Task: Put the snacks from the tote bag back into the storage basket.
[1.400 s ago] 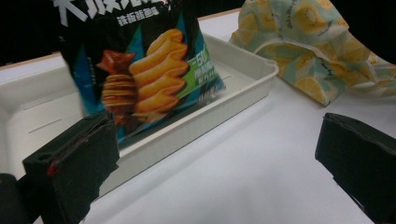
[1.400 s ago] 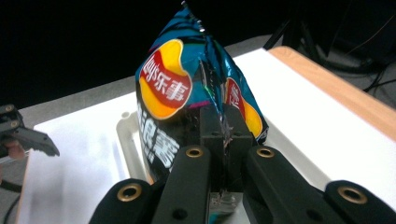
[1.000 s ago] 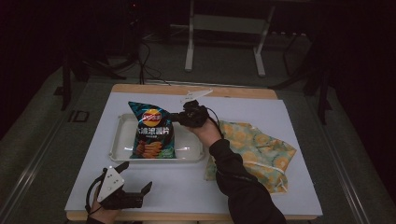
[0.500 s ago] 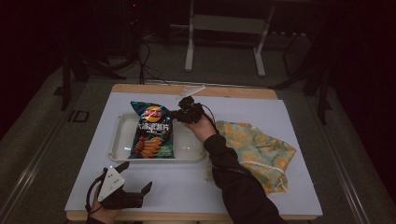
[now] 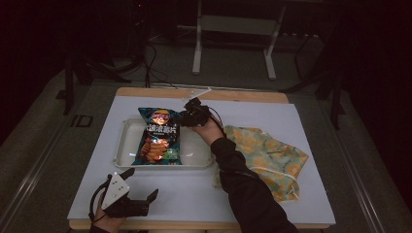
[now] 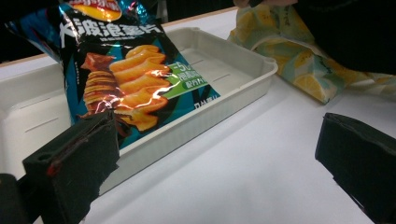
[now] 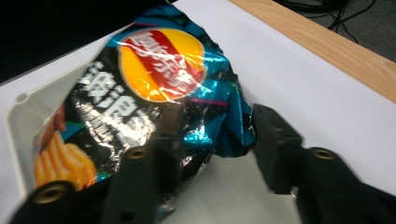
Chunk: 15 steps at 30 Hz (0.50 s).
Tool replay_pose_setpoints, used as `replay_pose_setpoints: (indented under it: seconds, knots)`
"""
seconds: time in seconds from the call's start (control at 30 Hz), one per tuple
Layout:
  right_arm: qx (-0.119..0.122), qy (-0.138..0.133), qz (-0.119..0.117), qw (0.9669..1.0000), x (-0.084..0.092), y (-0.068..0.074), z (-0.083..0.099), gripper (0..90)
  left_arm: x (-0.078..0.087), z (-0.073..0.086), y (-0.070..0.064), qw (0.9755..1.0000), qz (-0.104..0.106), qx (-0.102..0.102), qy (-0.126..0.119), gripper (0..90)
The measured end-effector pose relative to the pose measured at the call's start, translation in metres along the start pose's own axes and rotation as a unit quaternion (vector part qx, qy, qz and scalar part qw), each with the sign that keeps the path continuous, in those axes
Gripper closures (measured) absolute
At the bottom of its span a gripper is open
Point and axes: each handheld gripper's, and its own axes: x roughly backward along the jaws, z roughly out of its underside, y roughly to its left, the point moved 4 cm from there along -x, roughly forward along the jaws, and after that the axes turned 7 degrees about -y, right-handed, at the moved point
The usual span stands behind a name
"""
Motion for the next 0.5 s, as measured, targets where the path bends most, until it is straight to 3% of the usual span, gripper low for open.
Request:
replay_pose_setpoints:
  seconds: [0.07, 0.1, 0.17, 0.5]
  knots:
    - [-0.002, 0.001, 0.002, 1.0000, 0.001, 0.000, 0.000, 47.5, 0.000, 0.000, 0.000, 1.0000, 0.000, 0.000, 0.000, 0.1]
    - [-0.005, 0.002, 0.000, 1.0000, 0.005, -0.001, -0.001, 39.9, 0.000, 0.000, 0.000, 1.0000, -0.001, 0.001, 0.000, 0.2]
    - [-0.003, -0.003, 0.002, 1.0000, 0.010, 0.000, -0.001, 35.1, 0.000, 0.000, 0.000, 1.0000, -0.001, 0.000, 0.000, 0.2]
    - [-0.020, -0.025, -0.024, 0.9992, 0.045, -0.001, -0.003, 14.3, -0.002, 0.000, 0.000, 1.0000, -0.004, -0.001, 0.003, 0.2]
